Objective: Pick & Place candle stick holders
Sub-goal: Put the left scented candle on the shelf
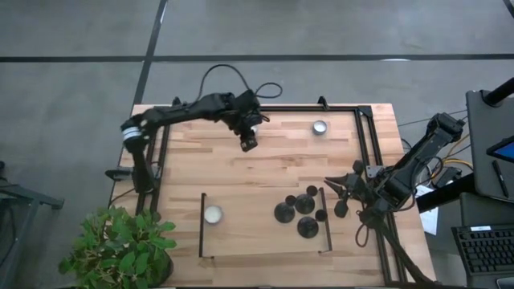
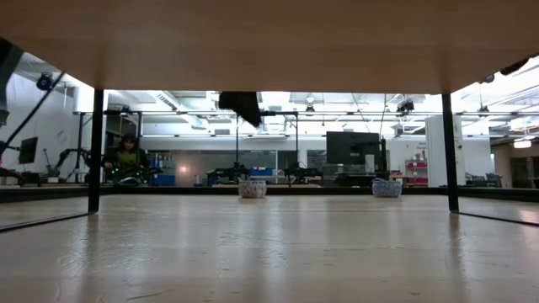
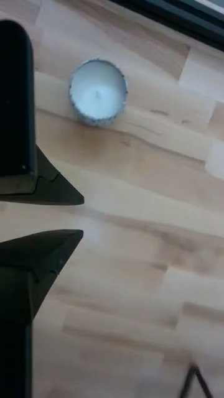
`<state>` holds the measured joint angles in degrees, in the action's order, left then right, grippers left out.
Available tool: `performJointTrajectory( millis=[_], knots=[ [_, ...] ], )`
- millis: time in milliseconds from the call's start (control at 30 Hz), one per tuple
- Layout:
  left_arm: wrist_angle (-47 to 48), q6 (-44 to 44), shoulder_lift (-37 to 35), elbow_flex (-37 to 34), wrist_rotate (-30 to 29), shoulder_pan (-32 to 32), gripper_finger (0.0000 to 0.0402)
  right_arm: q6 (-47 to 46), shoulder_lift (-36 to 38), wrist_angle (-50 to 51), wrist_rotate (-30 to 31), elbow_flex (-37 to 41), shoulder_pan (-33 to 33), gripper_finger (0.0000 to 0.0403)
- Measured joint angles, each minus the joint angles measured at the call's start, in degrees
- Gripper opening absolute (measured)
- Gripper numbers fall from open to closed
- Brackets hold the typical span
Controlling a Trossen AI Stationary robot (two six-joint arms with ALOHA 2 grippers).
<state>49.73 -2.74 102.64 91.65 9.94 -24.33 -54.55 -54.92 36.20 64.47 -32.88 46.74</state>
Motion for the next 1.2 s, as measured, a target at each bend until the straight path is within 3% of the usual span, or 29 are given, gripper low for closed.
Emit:
performJointTrajectory(
  millis=[267,433,633,1200],
  knots=[
    [0.47,-3.38,7.71,6.05,-1.24,-3.69,0.0076,-1.04,0.0,-2.77,-1.78,2.17,0.0,0.0038],
    [1.32,-2.98,10.64,7.42,-1.29,-5.55,0.0117,-0.42,0.0,-3.55,-1.81,2.21,0.0,0.0038],
    [1.43,-1.95,13.59,7.48,-5.88,-5.81,0.016,0.09,0.0,-3.88,-1.95,2.21,0.0,0.0038],
    [-0.65,-4.83,17.43,7.48,-8.11,-6.46,0.016,0.12,-0.04,-4.19,-1.93,2.21,-0.01,0.0038]
  ],
)
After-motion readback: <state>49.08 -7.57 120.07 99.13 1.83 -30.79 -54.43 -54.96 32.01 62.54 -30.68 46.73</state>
